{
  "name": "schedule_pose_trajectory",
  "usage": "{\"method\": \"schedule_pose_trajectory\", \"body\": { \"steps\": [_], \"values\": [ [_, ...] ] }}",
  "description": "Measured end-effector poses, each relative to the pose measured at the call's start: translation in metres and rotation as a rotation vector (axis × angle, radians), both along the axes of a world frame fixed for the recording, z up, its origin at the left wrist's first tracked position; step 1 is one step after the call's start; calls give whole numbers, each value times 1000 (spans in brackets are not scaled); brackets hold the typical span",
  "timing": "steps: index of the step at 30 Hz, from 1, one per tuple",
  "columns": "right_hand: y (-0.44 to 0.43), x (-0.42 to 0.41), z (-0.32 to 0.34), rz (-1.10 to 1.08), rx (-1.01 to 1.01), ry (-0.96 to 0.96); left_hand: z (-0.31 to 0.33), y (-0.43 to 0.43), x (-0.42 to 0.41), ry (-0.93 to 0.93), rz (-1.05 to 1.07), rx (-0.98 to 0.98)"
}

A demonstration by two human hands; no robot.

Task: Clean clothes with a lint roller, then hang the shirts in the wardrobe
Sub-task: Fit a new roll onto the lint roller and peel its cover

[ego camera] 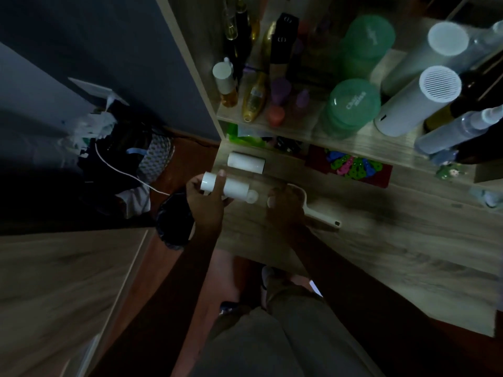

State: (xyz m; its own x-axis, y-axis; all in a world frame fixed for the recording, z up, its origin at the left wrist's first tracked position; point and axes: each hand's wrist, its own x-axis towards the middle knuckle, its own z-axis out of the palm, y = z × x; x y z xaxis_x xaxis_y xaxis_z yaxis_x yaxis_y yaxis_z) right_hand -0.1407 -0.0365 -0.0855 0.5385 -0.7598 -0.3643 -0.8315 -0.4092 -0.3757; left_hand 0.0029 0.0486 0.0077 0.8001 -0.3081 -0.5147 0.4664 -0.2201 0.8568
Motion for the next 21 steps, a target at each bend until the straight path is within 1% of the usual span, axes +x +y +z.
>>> {"method": "schedule_pose_trajectory", "body": {
  "steps": [5,6,7,9,10,12,15,18,21],
  "values": [
    [-4,-1,2,74,63,-29,-2,15,3,-6,74,2],
    [-3,2,5,43,86,-79,-2,20,6,-14,96,5],
    [0,7,10,-18,109,-177,-3,25,9,-24,120,8],
    [12,24,25,-118,143,-448,0,39,16,-50,186,8],
    [19,32,34,-154,182,-554,1,45,19,-59,221,3],
    [45,57,50,-164,335,-668,3,68,30,-76,309,1],
    [89,94,66,-117,597,-710,6,111,48,-109,422,-21],
    [134,129,70,23,692,-719,4,160,63,-129,516,-32],
    [178,163,62,115,734,-679,-8,210,80,-160,608,-19]
  ]
}}
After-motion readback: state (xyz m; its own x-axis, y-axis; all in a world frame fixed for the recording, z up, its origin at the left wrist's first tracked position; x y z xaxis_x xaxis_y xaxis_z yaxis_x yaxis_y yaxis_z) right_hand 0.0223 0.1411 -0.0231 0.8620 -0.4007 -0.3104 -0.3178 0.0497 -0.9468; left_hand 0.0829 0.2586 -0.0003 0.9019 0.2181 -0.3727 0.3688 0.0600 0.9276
